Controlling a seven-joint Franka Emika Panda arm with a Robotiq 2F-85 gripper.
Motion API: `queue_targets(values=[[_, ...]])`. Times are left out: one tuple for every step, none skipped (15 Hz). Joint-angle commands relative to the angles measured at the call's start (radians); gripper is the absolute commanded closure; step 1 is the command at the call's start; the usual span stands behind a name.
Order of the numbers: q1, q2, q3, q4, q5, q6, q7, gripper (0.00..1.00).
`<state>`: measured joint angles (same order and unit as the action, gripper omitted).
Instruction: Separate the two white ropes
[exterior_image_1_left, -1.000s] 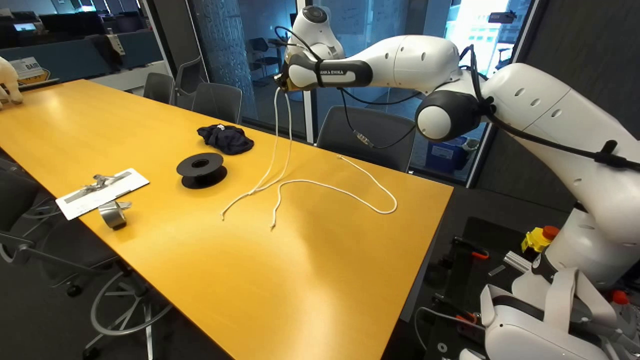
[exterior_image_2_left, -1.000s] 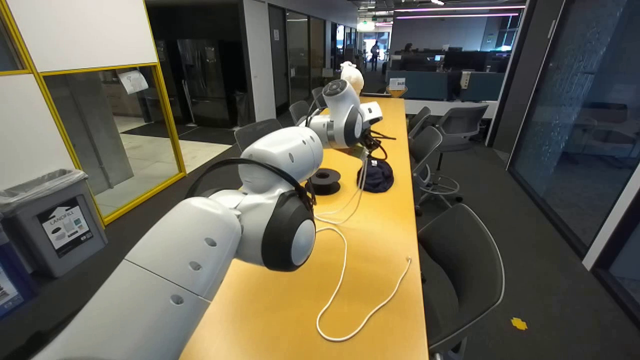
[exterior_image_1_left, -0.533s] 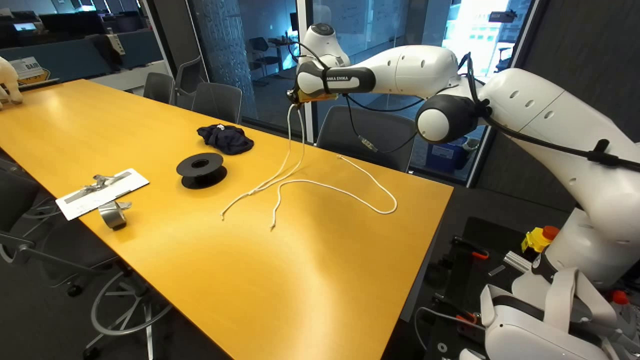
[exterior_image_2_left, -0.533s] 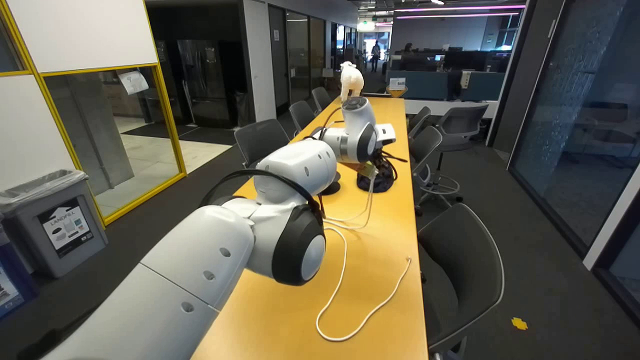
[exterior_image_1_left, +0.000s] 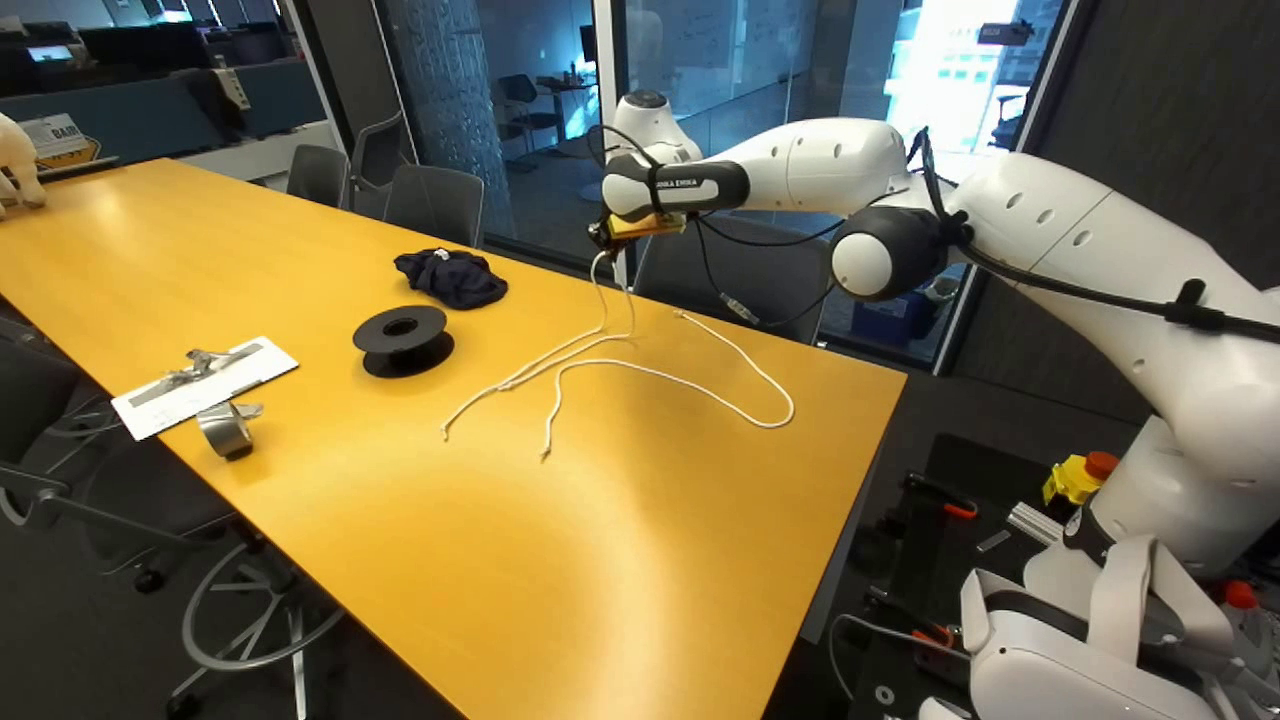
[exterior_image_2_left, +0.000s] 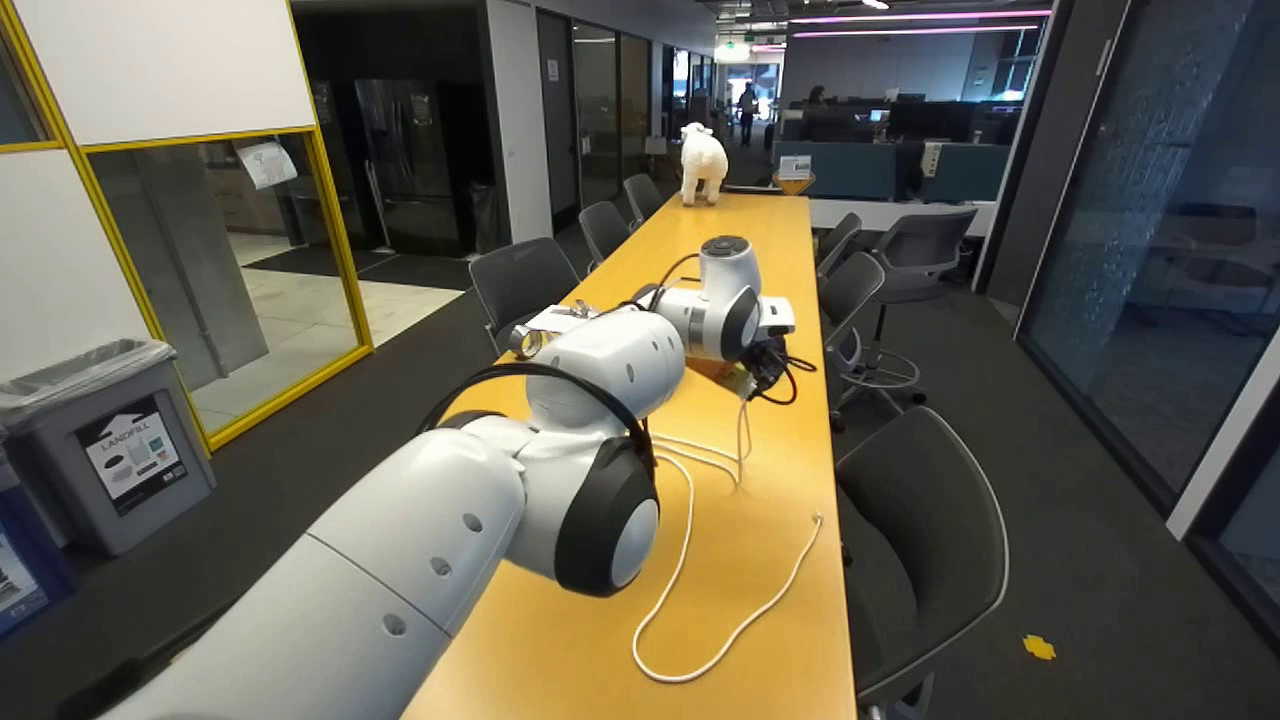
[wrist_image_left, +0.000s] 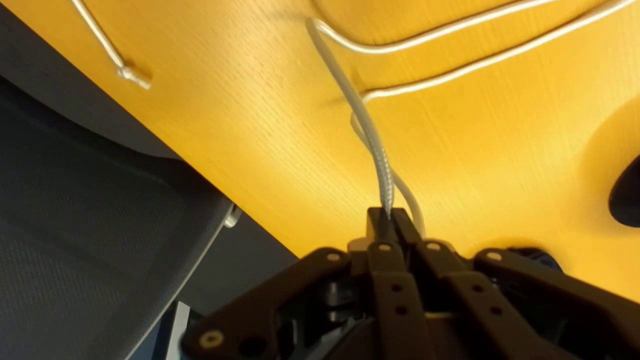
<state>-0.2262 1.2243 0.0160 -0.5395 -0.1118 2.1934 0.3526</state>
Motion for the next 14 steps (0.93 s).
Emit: queue_targets(values=[[-0.023, 0.037, 0.016, 0.029, 0.017, -0.045, -0.025, 0.99], [-0.028, 0.045, 0.013, 0.029, 0.014, -0.052, -0.020, 0.99], [-0.031, 0.053, 0.008, 0.031, 0.009, -0.057, -0.015, 0.99], [-0.034, 0.060, 0.002, 0.034, 0.004, -0.060, -0.008, 0.99], [-0.036, 0.066, -0.004, 0.036, -0.001, -0.062, -0.002, 0.99], [-0.036, 0.072, -0.015, 0.037, -0.011, -0.063, 0.006, 0.99], [-0.035, 0.079, -0.029, 0.038, -0.020, -0.062, 0.013, 0.99], [-0.033, 0.084, -0.043, 0.037, -0.029, -0.063, 0.016, 0.99], [-0.030, 0.090, -0.058, 0.036, -0.037, -0.066, 0.021, 0.99], [-0.030, 0.094, -0.066, 0.034, -0.041, -0.076, 0.024, 0.99], [-0.032, 0.097, -0.069, 0.031, -0.043, -0.092, 0.019, 0.99], [-0.032, 0.103, -0.075, 0.030, -0.046, -0.101, 0.019, 0.99], [-0.034, 0.108, -0.080, 0.029, -0.047, -0.116, 0.017, 0.99], [-0.035, 0.113, -0.084, 0.028, -0.048, -0.132, 0.014, 0.99]])
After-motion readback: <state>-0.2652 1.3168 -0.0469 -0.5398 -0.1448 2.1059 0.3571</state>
